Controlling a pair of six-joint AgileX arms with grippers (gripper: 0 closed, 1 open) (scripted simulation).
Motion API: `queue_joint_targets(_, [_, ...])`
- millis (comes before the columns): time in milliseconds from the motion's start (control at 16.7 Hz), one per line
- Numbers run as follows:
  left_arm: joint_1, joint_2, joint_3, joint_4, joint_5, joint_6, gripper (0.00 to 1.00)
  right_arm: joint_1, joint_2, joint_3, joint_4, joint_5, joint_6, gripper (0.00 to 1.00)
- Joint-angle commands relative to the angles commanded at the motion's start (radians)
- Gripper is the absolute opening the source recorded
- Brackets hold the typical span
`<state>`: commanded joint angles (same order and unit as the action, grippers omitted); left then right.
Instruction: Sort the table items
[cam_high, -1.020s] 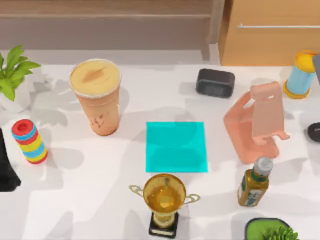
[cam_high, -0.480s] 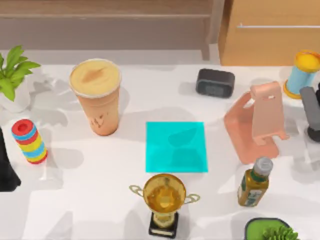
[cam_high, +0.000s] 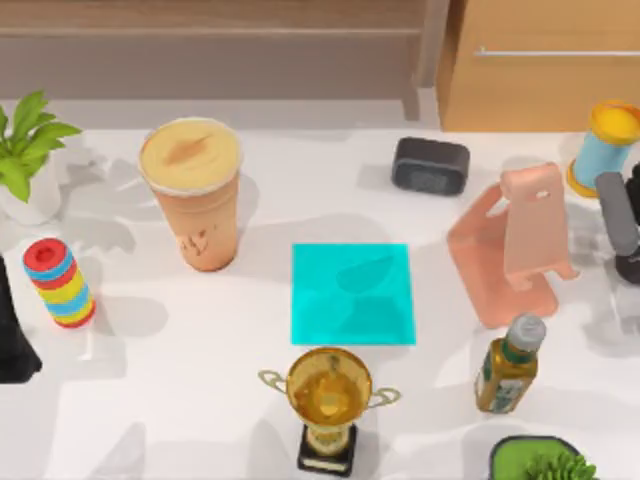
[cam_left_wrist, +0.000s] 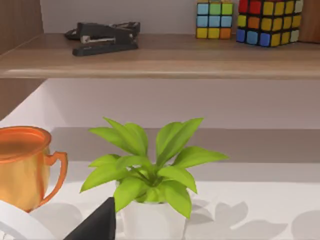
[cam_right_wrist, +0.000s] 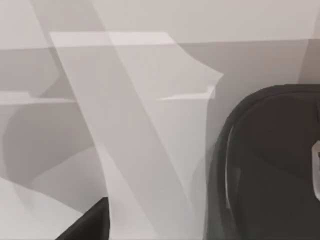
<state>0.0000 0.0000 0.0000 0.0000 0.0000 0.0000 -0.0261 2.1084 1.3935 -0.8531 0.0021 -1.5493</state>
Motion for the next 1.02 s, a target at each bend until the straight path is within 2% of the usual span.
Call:
queue_joint_targets(660, [0.000, 0.000, 0.000, 0.000, 0.000, 0.000, 1.00, 0.000, 0.000, 0.000, 0.000, 0.000, 0.000, 0.02])
queue_joint_targets(1020, [0.000, 0.000, 0.000, 0.000, 0.000, 0.000, 1.00, 0.000, 0.000, 0.000, 0.000, 0.000, 0.000, 0.00])
